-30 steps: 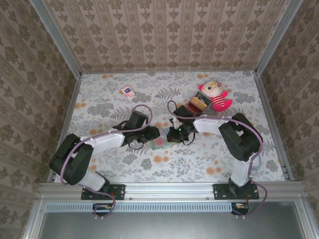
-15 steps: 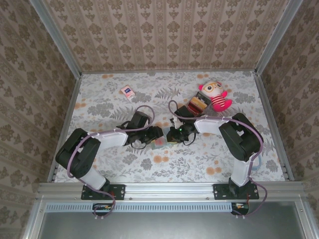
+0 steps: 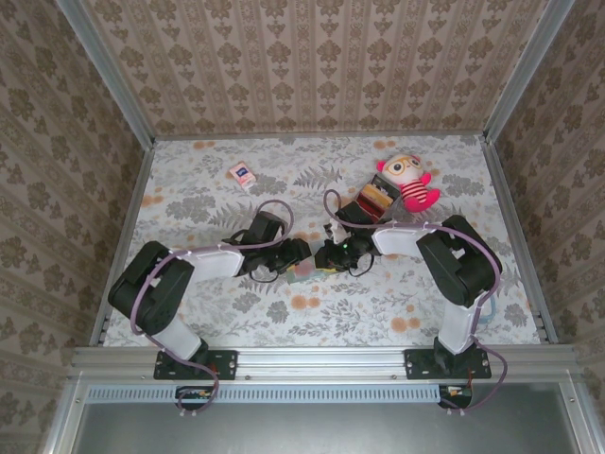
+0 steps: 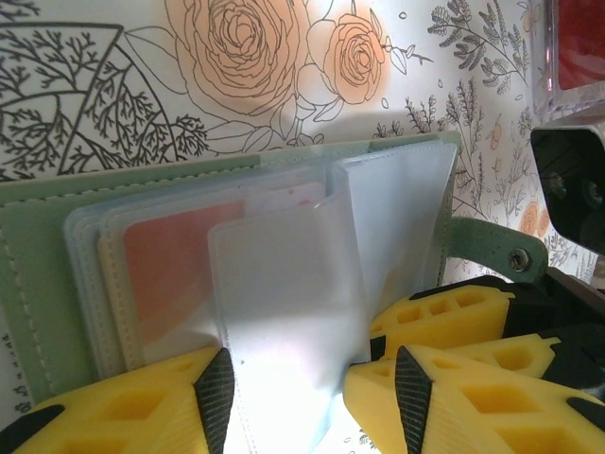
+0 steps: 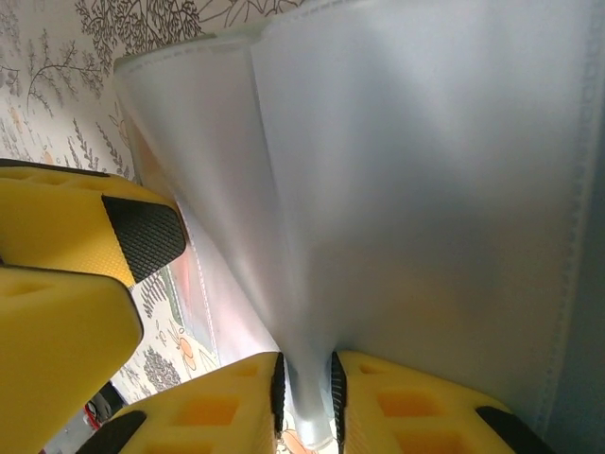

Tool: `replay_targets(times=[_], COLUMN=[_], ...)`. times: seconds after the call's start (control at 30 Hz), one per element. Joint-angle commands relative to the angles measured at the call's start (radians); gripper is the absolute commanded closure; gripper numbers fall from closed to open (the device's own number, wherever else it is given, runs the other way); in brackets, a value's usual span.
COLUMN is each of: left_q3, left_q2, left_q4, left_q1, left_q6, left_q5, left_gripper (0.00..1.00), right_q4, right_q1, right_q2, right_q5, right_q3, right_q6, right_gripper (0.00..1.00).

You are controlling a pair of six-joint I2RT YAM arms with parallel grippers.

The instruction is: Take the credit cards out of the card holder

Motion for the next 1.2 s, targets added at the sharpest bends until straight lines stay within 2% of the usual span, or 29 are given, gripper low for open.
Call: replay_targets(times=[0.0,0.17,0.33,0.73,0.97,1.17], left_q3=[-0.002,0.013,0.049,0.077,0.099,0.134], left_q2=[0.020,0.000,-0.002,0.045,0.072,0.090], left_q4=[-0.028,-0.053,-0.107,-0.067,-0.076,-0.096], left_q1=[0.014,0.033,0.055,0.069,0.086,0.096], left_q6=[0.003,0.038,0.085,0.095,0.129,0.172], left_q5=[-0.010,-0.009,-0.011,0.052,0.066,0.073], left_gripper=[0.51,0.54,0.53,0.52,0.53,0.60], right_q4=[-0.001,-0.057,-0.063,0.119,0.131,0.126], right_q1=[-0.007,-0.008,-0.008,-0.035,-0.041,-0.041], right_q2=[-0.017,-0.013,-0.011,-0.009,-0.007,-0.002], right_q5=[0.024,0.085,0.097,-0.068,-0.076,-0.078], right_q3=[-0.018,-0.006,-0.008,-0.061,-0.069,-0.071], right_q6=[0.003,-0.017,-0.018,0.059,0.063,0.055], right_gripper=[0.81,0.85,0.86,0.87,0.87,0.88])
